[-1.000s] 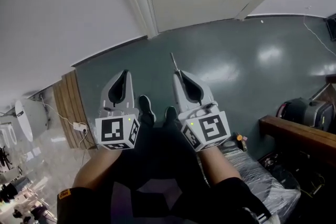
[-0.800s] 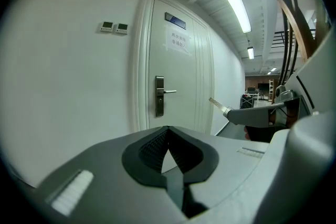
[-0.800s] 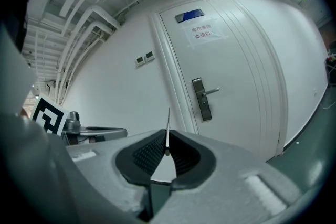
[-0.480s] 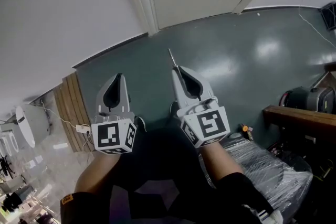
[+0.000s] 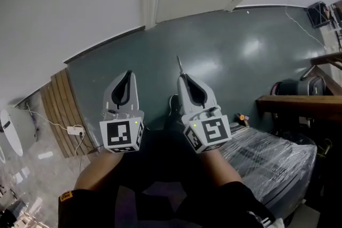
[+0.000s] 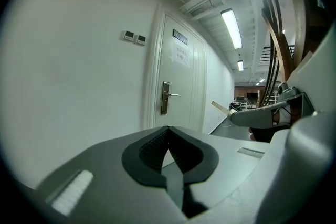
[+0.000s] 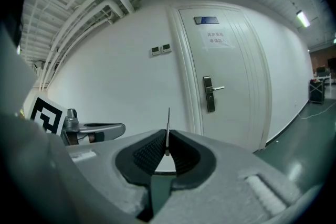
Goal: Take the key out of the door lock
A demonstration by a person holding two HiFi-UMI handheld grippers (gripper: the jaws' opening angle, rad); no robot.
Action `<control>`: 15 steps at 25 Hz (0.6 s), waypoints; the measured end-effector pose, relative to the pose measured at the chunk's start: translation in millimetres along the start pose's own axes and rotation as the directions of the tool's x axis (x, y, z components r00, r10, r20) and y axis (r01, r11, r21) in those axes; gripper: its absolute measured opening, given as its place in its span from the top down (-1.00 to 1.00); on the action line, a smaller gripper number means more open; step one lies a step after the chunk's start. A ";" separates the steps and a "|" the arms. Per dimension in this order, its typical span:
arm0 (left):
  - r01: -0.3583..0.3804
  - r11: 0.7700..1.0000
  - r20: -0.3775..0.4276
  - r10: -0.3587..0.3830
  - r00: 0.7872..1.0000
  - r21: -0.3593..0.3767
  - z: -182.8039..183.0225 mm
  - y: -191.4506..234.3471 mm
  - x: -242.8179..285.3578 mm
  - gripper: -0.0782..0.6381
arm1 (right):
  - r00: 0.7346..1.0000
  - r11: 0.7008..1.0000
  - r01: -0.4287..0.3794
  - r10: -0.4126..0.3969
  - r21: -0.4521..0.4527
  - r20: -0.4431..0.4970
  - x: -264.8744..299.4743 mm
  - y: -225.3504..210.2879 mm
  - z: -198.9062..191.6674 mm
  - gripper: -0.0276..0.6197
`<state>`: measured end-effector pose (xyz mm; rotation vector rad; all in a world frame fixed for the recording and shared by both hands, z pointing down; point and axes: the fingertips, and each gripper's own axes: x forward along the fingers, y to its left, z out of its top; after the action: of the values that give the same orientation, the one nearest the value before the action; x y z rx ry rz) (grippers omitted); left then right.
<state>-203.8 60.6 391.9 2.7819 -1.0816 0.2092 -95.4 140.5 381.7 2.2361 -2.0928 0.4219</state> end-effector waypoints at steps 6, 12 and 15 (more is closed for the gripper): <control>0.026 1.000 0.000 -0.026 1.000 -0.009 -5.7 8.3 -28.0 0.73 | 0.999 0.999 0.045 -0.046 -0.008 -0.010 -26.5 27.2 -12.5 0.86; 0.008 1.000 -0.003 -0.008 1.000 -0.013 -16.3 -11.4 -45.2 0.73 | 0.999 0.999 0.047 -0.047 -0.004 -0.015 -53.9 19.9 -19.6 0.86; -0.015 1.000 -0.013 0.015 1.000 -0.011 -23.7 -24.3 -49.2 0.73 | 0.998 0.999 0.053 -0.053 -0.004 -0.019 -68.2 7.4 -23.5 0.86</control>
<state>-225.0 115.2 404.0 2.7594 -1.0980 0.2226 -109.7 211.4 387.4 2.2703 -2.0181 0.4339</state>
